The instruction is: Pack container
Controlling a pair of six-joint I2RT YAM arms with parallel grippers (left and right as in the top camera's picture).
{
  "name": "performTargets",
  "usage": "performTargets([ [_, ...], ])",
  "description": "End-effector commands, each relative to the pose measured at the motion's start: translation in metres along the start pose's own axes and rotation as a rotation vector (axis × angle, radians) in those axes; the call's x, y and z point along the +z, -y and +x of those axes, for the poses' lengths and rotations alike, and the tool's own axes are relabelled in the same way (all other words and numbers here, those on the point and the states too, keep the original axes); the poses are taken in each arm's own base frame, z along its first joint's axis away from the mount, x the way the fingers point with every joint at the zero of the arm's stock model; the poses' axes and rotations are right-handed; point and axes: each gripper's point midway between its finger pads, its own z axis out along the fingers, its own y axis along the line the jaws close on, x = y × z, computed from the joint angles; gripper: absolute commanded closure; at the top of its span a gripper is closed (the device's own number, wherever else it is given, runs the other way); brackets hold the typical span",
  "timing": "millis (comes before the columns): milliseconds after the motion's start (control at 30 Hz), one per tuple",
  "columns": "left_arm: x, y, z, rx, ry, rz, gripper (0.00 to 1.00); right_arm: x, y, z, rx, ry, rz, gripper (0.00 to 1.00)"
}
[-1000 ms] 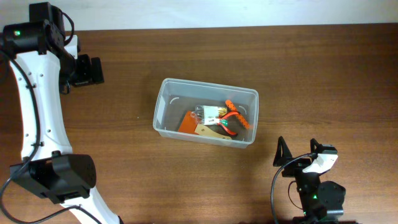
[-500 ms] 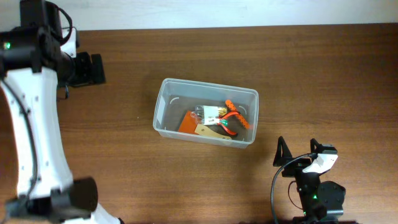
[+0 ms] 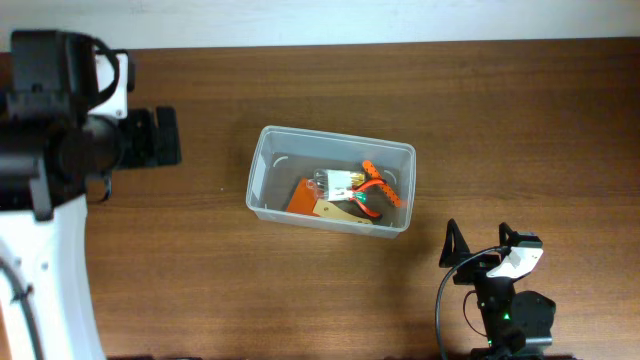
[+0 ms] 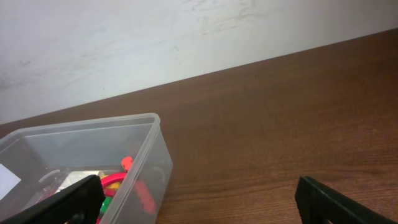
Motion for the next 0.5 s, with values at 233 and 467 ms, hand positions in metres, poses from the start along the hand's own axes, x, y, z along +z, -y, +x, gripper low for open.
performTargets([
  [233,-0.021,0.011,-0.001,0.011,0.278,0.078,0.01,0.0,0.0,0.001,-0.01,0.005,-0.004,0.02],
  [467,-0.02,0.012,0.029,0.012,0.41,0.094,0.01,0.0,0.0,0.001,-0.01,0.005,-0.004,0.01],
])
